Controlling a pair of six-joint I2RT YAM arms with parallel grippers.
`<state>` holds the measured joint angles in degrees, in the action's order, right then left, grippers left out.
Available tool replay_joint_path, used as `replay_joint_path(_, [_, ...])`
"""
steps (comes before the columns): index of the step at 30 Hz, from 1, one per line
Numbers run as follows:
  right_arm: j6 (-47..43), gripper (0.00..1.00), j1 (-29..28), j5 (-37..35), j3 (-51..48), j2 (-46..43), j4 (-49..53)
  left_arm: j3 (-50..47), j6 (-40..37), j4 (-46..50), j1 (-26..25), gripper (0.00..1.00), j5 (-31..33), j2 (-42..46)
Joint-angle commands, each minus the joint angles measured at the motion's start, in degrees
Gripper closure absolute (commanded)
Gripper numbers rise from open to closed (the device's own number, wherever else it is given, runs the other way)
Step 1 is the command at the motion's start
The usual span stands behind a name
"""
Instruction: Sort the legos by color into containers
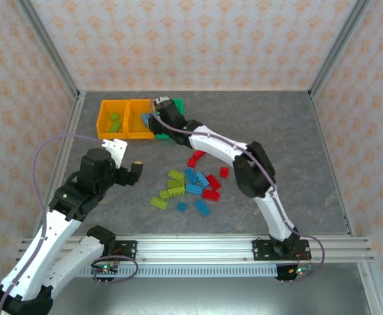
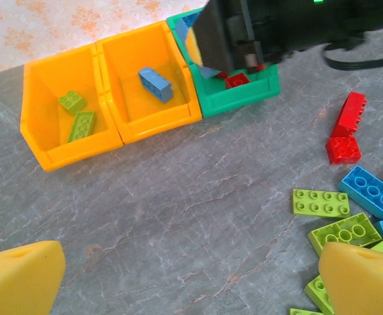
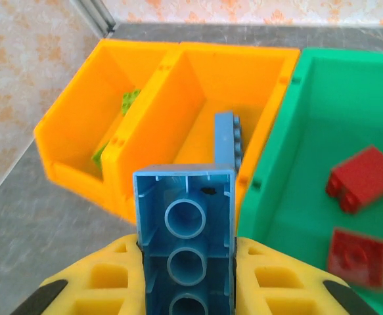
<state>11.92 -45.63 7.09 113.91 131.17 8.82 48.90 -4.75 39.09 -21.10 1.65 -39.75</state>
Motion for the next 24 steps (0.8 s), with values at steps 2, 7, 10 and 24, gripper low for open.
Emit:
replay_joint_path(2, [-2.6, 0.79, 2.09, 2.24, 16.06, 9.29, 4.9, -0.48, 0.22, -1.19, 0.19, 0.0, 2.1, 0.28])
replay_joint_path(7, [-4.04, 0.73, 2.64, 4.9, 33.74, 21.3, 8.16, -0.39, 0.17, -1.21, 0.18, 0.0, 2.19, 0.11])
replay_joint_path(10, [-3.68, 0.58, 2.65, 5.49, 39.25, 25.33, 7.55, -0.48, 0.18, -1.0, 0.18, 0.0, 2.54, -0.06])
replay_joint_path(24, [-4.28, 0.39, 2.56, 9.86, 23.77, 2.97, 19.11, -0.3, 0.55, -0.92, 0.18, 0.0, 2.72, -2.47])
